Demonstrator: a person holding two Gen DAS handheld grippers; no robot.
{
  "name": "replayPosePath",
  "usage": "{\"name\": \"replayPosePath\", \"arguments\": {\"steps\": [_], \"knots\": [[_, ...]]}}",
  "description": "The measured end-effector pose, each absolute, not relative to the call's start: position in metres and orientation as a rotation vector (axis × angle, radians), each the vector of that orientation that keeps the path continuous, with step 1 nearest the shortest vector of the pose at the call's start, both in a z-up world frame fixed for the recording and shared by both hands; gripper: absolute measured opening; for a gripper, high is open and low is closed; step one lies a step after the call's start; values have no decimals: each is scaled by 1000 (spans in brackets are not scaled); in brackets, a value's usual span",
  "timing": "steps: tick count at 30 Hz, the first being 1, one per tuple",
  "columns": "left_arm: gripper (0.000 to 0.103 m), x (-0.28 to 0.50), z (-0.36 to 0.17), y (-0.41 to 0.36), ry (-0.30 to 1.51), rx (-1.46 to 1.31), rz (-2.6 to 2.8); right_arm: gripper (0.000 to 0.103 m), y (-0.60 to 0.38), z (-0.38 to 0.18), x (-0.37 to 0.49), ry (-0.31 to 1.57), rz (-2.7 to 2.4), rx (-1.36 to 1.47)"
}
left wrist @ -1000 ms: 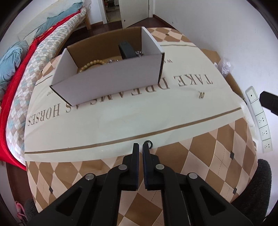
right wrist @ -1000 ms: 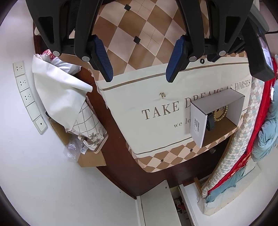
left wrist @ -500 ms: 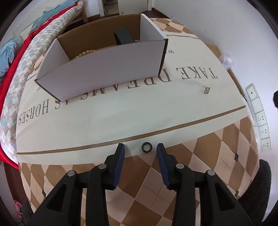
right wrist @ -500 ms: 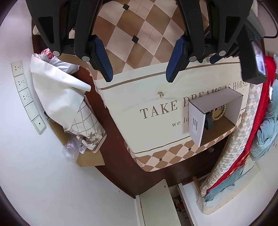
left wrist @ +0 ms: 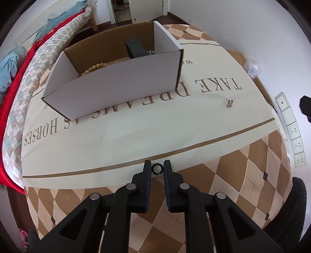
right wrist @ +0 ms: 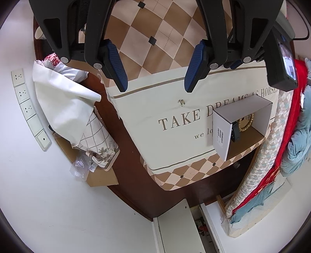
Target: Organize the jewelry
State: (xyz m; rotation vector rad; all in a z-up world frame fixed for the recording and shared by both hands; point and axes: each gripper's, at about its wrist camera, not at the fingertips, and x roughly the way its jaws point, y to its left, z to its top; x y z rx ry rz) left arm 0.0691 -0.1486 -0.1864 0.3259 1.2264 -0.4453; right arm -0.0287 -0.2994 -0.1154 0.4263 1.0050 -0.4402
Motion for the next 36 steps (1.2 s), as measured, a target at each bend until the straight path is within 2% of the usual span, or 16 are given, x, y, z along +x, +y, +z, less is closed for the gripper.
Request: {"name": "replayPosePath", "arguments": {"steps": [11,17,22,24,25,26,31,36], "knots": [[10,107,-136,-61,1165,210,-309,63,-299,-128,2,974,-384,484],[10,128,-122,-36,1141,182,-248,62,-290,-158,37,997,-330,446],[10,130,-120,-29,1144,165,-238,42,-277,-194,63,1080,-322,373],[10,130,-121,-30,1148,163,-241,27,-271,-207,67,1113,-326,341],[10,130,-121,-30,1149,162,-242,23,-266,-206,67,1091,-339,296],[10,130,-121,-31,1150,158,-245,9,-263,-208,67,1095,-339,275],[10,133,-113,-34,1139,142,-261,9,-270,-203,54,1031,-311,403],[10,143,-93,-40,1112,111,-298,9,-286,-163,42,928,-256,585]]}}
